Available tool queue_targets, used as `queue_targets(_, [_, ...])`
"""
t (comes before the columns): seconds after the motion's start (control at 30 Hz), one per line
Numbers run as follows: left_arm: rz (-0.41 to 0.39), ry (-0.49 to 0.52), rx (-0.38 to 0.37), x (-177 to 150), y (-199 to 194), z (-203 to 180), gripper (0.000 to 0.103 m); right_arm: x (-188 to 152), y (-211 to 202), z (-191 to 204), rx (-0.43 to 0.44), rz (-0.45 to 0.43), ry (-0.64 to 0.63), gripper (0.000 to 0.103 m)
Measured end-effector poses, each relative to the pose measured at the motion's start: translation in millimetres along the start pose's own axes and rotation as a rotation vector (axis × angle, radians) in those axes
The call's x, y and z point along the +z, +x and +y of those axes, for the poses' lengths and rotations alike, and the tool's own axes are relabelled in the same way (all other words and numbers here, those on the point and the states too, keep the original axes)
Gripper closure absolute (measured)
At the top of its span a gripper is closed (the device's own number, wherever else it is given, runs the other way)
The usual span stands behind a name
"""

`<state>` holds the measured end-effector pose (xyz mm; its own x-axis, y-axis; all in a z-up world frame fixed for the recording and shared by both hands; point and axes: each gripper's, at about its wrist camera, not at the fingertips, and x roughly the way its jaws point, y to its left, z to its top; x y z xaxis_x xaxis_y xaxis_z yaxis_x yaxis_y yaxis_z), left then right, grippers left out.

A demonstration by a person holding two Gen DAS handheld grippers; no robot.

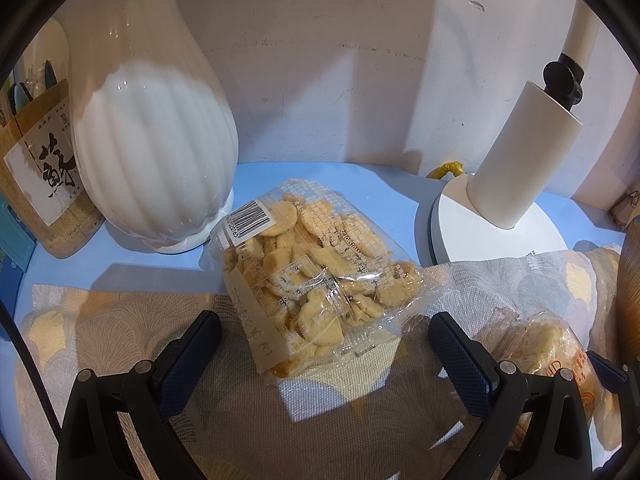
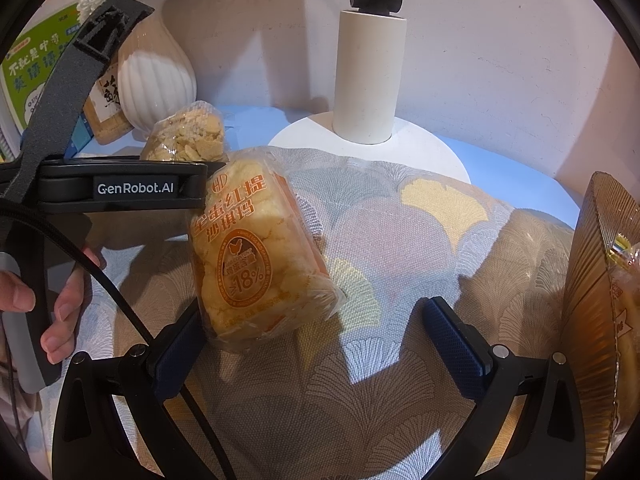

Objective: Organize snacks

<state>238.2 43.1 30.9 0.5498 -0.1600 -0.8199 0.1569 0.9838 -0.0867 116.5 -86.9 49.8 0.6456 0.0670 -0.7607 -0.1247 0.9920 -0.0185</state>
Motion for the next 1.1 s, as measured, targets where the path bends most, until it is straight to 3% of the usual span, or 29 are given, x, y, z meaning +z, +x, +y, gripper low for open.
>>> queue_targets(0.27, [-0.018, -0.082, -0.059, 10.3, -1.0, 15.9, 0.000, 1.1, -9.7, 5.4, 0.026, -0.039, -0.014, 0.000])
queue_targets(0.47, [-0.003, -0.050, -0.005, 15.1, 3.5, 7.0, 0.000, 3.2, -5.6, 16.6, -0.026, -0.026, -0.056, 0.000])
queue_targets(0.7, [0.008, -0.075, 0.042, 26.1, 13.8, -0.1, 0.000, 5.6, -8.4, 17.6, 0.011, -0.049, -0.058, 0.001])
queue_targets(0.73, [0.009, -0.077, 0.053, 27.9, 16.8, -2.6, 0.000, 4.7, -12.1, 17.3, 0.022, -0.069, -0.056, 0.006])
queue_targets(0.77, [-0.003, -0.086, 0.059, 28.6, 16.6, -2.9, 0.004, 4.3, -18.1, 16.3, 0.029, -0.104, -0.050, 0.028])
queue_targets(0.8, [-0.023, -0.101, 0.066, 28.0, 14.5, -1.5, 0.016, 3.9, -23.7, 15.2, 0.050, -0.137, -0.046, 0.051])
queue_targets(0.83, [-0.048, -0.127, 0.054, 26.8, 11.8, 0.5, 0.033, 3.7, -25.2, 14.5, 0.061, -0.147, -0.041, 0.055])
queue_targets(0.87, [-0.065, -0.133, 0.041, 26.3, 9.2, 0.8, 0.037, 3.6, -24.9, 13.3, 0.069, -0.147, -0.034, 0.055])
queue_targets(0.93, [-0.082, -0.125, 0.039, 24.1, 5.2, -0.6, 0.042, 3.1, -26.1, 8.5, 0.104, -0.156, -0.011, 0.055])
queue_targets(1.1, [-0.125, -0.116, -0.002, 15.5, -12.8, -0.3, 0.044, -0.3, -36.6, -10.3, 0.188, -0.217, 0.081, 0.055])
